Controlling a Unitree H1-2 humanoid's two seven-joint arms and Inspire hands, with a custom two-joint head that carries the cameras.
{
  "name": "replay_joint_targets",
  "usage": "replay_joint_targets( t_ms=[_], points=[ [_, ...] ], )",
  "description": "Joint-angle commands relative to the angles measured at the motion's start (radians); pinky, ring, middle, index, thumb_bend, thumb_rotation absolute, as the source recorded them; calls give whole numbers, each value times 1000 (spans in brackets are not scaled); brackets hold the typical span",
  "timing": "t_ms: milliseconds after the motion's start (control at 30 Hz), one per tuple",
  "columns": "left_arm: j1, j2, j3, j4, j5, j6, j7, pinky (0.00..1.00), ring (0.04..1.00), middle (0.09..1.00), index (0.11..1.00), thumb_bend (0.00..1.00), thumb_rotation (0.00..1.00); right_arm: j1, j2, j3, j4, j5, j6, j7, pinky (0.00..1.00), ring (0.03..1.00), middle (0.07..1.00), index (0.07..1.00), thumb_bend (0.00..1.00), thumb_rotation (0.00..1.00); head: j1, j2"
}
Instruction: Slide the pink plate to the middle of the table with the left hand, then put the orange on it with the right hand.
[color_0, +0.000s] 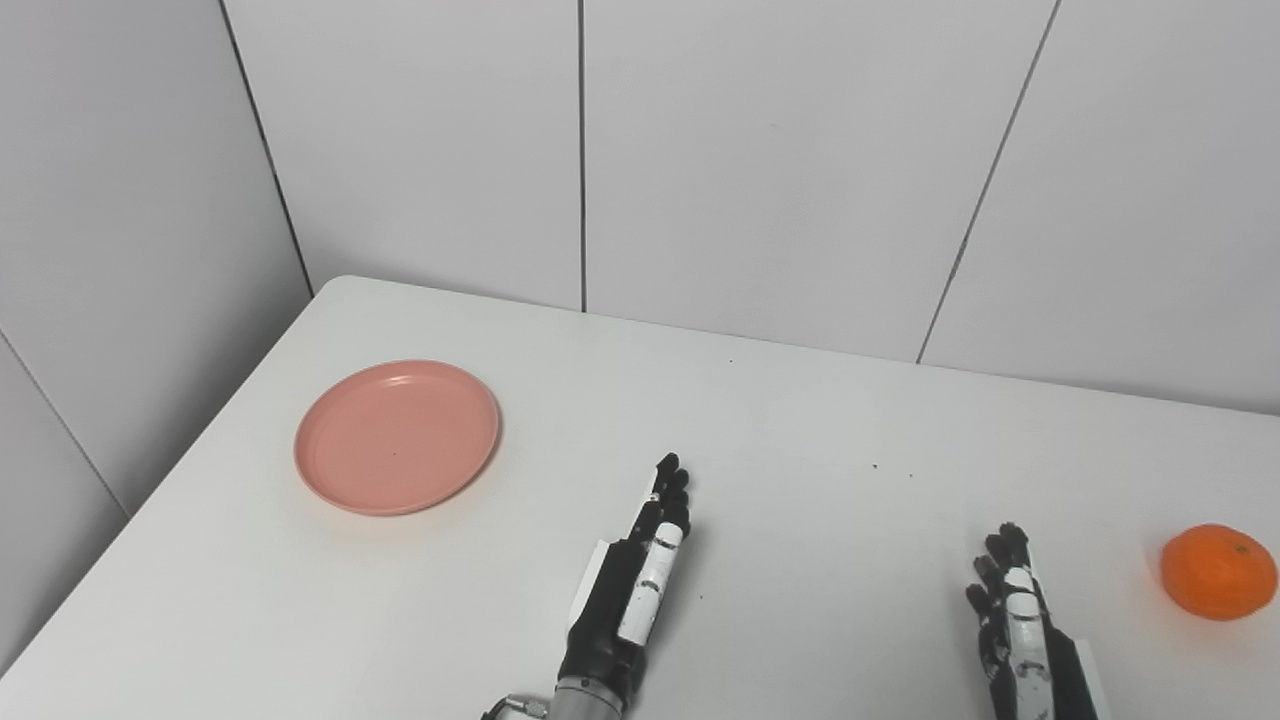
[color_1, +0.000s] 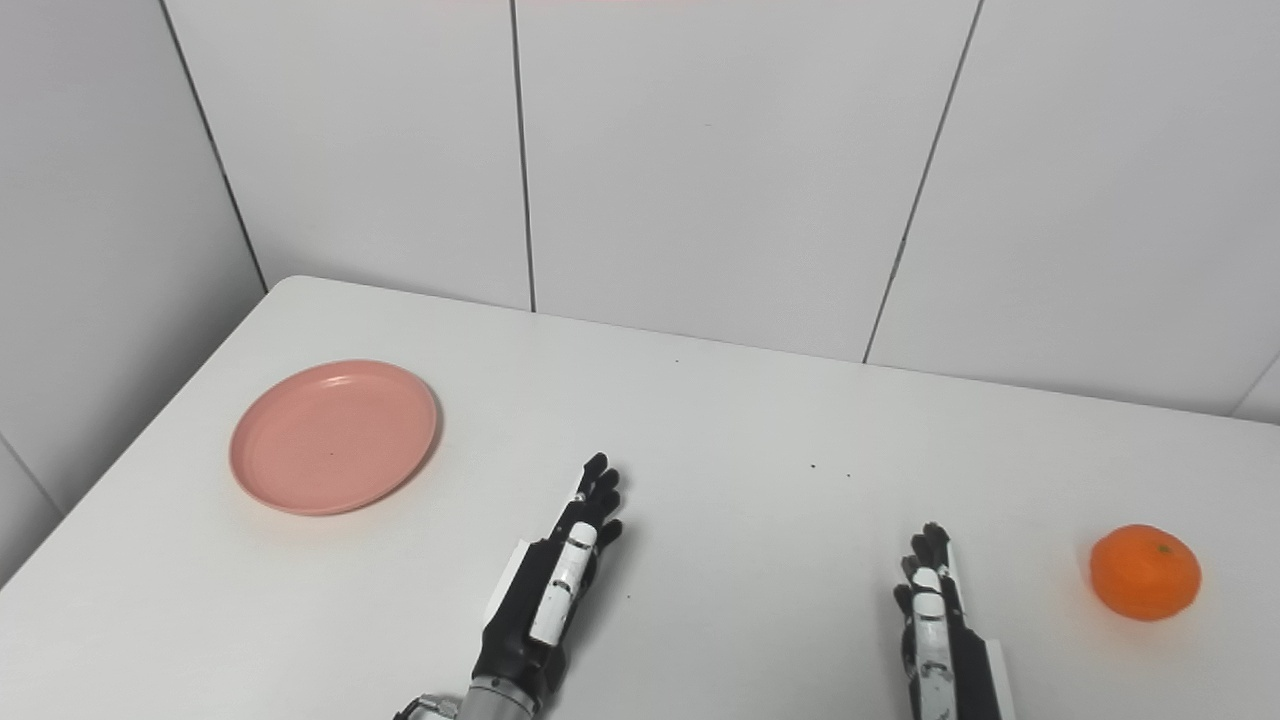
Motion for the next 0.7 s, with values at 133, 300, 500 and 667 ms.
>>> replay_joint_targets(
  t_ms=[133, 300, 500, 667],
  points=[
    [-6, -10, 0, 11, -2, -36, 3, 982, 996, 1000, 992, 380, 1000, -12, -1, -2, -16, 11, -57, 12, 1000, 1000, 1000, 1000, 175, 1000, -1, -3],
    [-10, -6, -2, 8, 1, -36, 0, 981, 993, 1000, 991, 383, 1000, -10, -2, 1, -20, 6, -53, 12, 1000, 1000, 1000, 1000, 159, 1000, 1, -2],
    [-22, 3, -2, -14, 13, -22, -2, 983, 988, 1000, 989, 388, 1000, -10, -4, -1, -21, 10, -45, 14, 1000, 1000, 1000, 1000, 167, 1000, 8, 0],
    [-39, 18, 0, -40, 10, -22, -14, 985, 978, 989, 977, 378, 1000, -10, -4, 0, -18, 14, -50, 19, 1000, 1000, 1000, 1000, 165, 1000, 8, 0]
  ],
)
